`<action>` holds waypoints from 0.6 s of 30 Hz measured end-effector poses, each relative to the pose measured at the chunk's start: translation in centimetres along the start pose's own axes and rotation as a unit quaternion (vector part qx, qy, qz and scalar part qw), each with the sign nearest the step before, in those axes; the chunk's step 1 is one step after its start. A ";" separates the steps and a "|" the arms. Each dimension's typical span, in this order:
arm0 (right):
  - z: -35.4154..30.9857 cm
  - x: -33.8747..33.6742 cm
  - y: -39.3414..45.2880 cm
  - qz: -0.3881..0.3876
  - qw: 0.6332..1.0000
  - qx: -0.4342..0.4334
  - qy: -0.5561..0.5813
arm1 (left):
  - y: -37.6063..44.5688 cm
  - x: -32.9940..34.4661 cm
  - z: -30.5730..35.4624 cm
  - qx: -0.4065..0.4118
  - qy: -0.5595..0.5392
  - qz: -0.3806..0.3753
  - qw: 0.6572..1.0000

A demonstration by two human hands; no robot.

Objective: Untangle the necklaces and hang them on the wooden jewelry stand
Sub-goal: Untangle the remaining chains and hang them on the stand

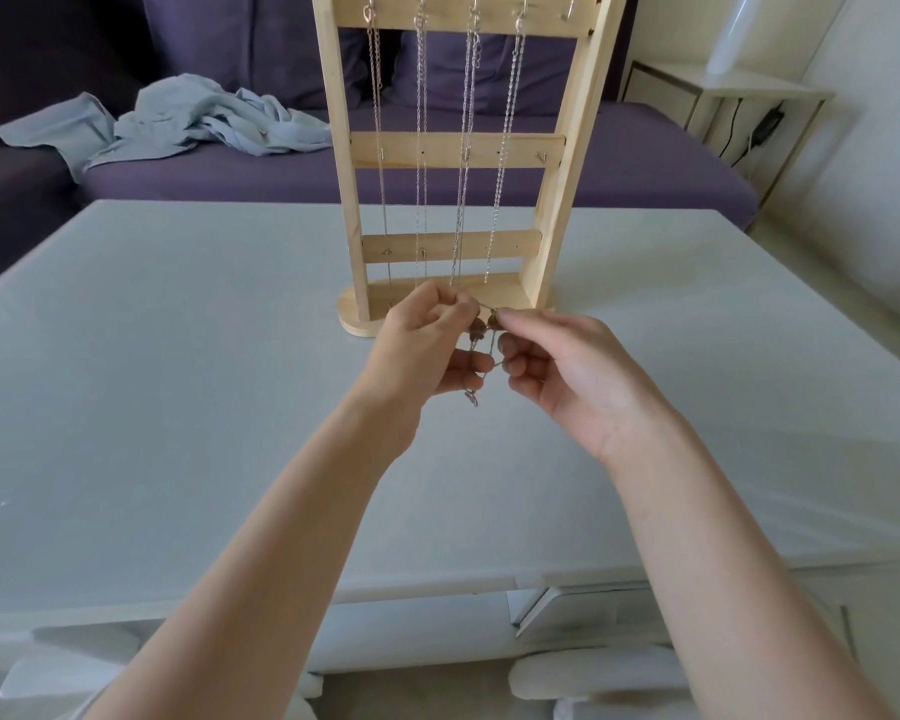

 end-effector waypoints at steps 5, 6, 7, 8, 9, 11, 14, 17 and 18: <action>-0.2 0.2 -0.1 -0.011 1.000 0.011 0.013 | 0.0 0.1 -0.2 -0.027 -0.001 -0.014 1.000; -0.1 0.2 -0.1 0.003 1.000 0.001 0.003 | 0.0 0.1 -0.2 -0.028 0.004 -0.017 0.999; -0.1 0.1 -0.1 0.022 1.000 -0.013 -0.015 | 0.0 0.1 -0.2 -0.029 0.011 -0.021 0.999; 0.0 0.0 -0.1 0.043 0.998 -0.030 -0.034 | -0.1 0.2 -0.2 -0.030 0.019 -0.025 0.999; 0.0 0.0 -0.1 0.060 0.996 -0.045 -0.051 | -0.2 0.3 -0.2 -0.030 0.026 -0.030 0.999; 0.2 0.0 -0.1 0.082 0.992 -0.068 -0.072 | -0.3 0.4 -0.2 -0.034 0.025 -0.036 0.998; 0.2 0.3 -0.1 0.083 0.988 -0.093 -0.097 | -0.3 0.4 -0.1 -0.041 0.020 -0.036 0.998; 0.0 0.4 -0.2 0.058 0.990 -0.097 -0.088 | -0.3 0.2 -0.2 -0.046 0.021 -0.049 0.998; 0.0 0.4 -0.2 0.049 0.991 -0.098 -0.081 | -0.3 0.2 -0.3 -0.048 0.025 -0.058 0.997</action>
Point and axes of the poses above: each hand's wrist, its own y-axis towards the middle knuckle, its own x-axis out of the palm, z = x × y, the point moved 1 cm from there along y, towards the middle knuckle, and after that the axes turned 11 degrees about z, right-handed, at the moved point
